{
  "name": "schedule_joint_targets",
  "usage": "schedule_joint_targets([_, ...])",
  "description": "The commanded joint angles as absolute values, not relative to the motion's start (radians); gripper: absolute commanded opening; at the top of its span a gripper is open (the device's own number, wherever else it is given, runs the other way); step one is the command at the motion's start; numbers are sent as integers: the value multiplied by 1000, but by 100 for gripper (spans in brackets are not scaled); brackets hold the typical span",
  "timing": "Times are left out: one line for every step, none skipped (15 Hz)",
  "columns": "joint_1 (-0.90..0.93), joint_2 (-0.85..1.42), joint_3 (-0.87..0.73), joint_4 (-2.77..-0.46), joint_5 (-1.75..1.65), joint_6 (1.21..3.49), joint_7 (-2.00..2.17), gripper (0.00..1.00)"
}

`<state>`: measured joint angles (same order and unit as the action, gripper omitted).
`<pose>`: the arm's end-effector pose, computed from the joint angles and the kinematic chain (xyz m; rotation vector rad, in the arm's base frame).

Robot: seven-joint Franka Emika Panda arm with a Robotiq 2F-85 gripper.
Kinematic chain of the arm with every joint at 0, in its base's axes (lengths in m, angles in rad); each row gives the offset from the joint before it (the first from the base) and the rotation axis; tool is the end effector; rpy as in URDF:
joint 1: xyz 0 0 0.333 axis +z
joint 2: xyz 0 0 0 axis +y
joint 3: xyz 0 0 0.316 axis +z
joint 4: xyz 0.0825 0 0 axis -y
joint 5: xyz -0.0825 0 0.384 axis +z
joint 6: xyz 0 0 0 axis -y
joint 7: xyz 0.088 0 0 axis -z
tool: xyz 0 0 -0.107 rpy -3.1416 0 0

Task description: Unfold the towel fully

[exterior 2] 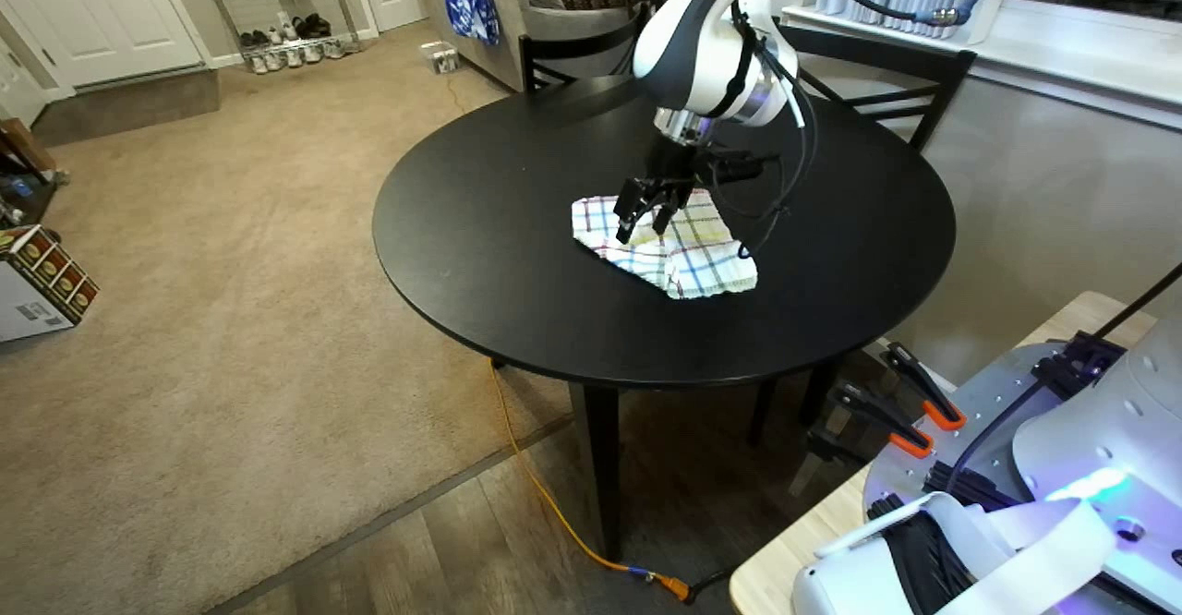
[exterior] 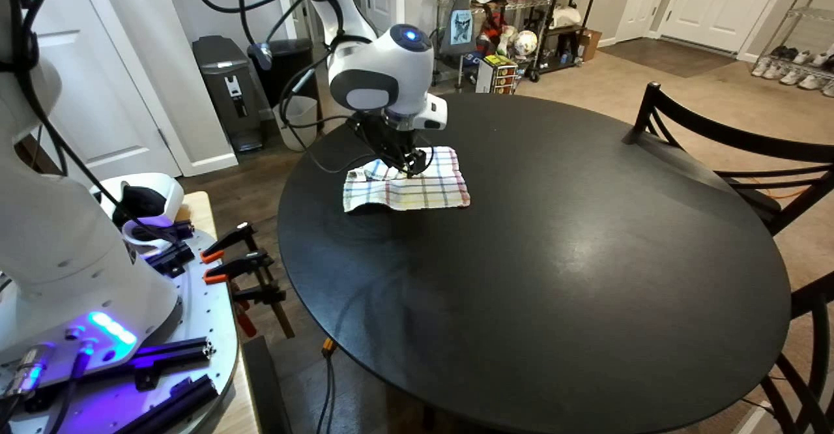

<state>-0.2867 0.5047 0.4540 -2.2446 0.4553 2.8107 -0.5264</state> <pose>0.5403 0.0780 0.1662 -2.7629 -0.2840 -0.1873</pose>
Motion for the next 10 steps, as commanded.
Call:
schedule_joint_targets([-273, 499, 422, -2234, 421, 2758, -516, 100])
schedule_joint_targets([-269, 500, 416, -2231, 420, 2751, -517, 100])
schedule_joint_targets([-261, 501, 407, -2229, 413, 2754, -514, 100])
schedule_joint_targets([-257, 502, 402, -2227, 409, 2754, -513, 100])
schedule_joint_targets([-249, 503, 395, -2225, 404, 2758, -510, 100])
schedule_joint_targets([-244, 504, 391, -2223, 401, 2758, -509, 100])
schedule_joint_targets([-237, 504, 386, -2224, 398, 2762, -507, 100])
schedule_joint_targets([-232, 504, 382, -2225, 394, 2763, -506, 100])
schedule_joint_targets([-226, 504, 378, -2227, 391, 2766, -505, 100])
schedule_joint_targets([-222, 503, 376, -2228, 390, 2767, -504, 100])
